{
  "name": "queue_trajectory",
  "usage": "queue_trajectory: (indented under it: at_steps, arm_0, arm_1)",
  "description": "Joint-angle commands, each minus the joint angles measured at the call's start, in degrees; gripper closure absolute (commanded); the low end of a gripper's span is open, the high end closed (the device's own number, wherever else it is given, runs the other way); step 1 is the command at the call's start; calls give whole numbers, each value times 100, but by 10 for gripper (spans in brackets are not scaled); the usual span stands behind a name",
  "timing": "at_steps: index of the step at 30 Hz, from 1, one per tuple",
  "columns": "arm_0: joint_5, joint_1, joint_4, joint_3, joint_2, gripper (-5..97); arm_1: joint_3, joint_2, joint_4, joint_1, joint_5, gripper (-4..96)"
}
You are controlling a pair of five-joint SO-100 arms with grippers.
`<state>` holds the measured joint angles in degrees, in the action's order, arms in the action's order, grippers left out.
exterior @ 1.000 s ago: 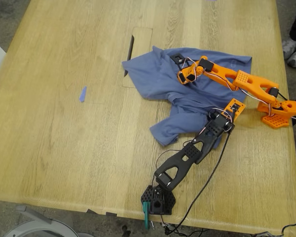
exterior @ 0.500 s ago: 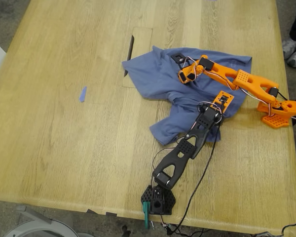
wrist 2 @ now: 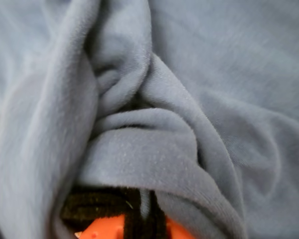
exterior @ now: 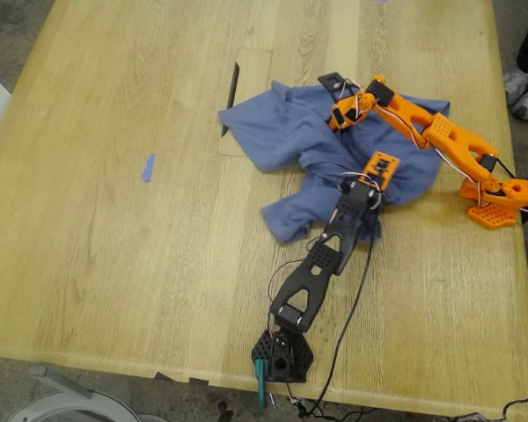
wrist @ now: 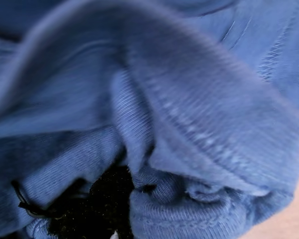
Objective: Fold a T-shirt
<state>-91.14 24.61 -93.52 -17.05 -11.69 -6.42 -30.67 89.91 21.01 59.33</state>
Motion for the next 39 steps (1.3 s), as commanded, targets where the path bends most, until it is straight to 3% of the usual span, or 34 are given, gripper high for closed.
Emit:
queue_trajectory:
  at_steps: [1,10,39]
  arm_0:
    - [53,-949,-167,-141,-817,918]
    - [62,-1512,-729,-141,-2039,918]
    - [123,-1767,-1433,-167,-4869,918]
  arm_1:
    - [-97,-721,62,-70,53,916]
    - [-97,-1389,176,-404,88,916]
    - [-97,-3507,439,-352,220,916]
